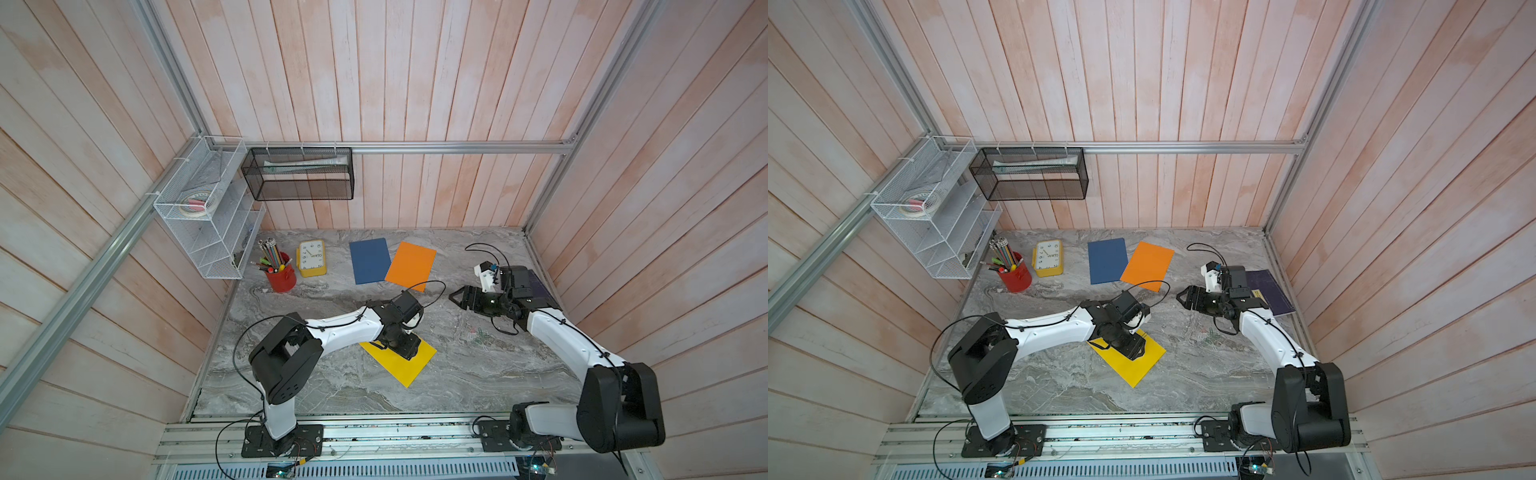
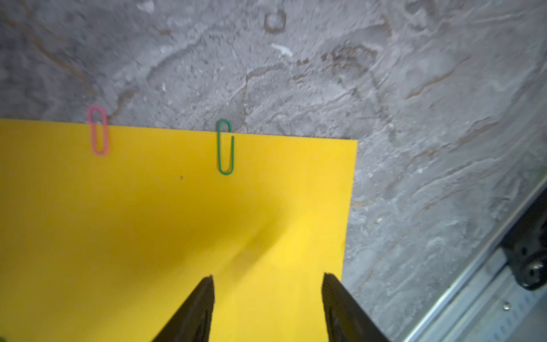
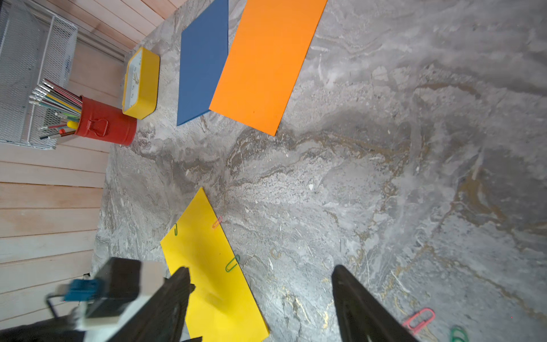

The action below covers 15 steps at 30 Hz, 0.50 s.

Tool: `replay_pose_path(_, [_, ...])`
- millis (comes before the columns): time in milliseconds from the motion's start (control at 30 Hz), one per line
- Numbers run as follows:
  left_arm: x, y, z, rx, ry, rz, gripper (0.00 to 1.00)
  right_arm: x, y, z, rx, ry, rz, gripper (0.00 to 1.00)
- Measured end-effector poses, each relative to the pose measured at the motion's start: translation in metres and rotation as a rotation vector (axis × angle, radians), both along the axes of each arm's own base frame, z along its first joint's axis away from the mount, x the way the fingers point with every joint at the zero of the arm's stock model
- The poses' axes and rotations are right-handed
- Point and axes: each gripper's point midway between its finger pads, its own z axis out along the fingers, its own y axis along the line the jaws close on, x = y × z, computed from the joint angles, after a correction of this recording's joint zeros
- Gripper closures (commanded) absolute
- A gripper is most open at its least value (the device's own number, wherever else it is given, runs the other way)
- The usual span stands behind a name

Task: Unclip the paperclips from the documents
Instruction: Move the document to the center of the board.

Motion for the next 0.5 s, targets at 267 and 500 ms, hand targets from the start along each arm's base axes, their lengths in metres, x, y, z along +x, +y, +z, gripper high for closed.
replay_pose_path(267, [0.003, 0.02, 0.035, -0.126, -0.047, 0.148, 0.38, -0.018, 0.017, -0.019, 0.005, 0.035, 0.07, 0.23])
replay_pose_path(500, [0.003, 0.085, 0.012, -0.095, 0.027, 0.425, 0.38, -0.048, 0.053, -0.045, -0.023, 0.093, 0.2, 0.23])
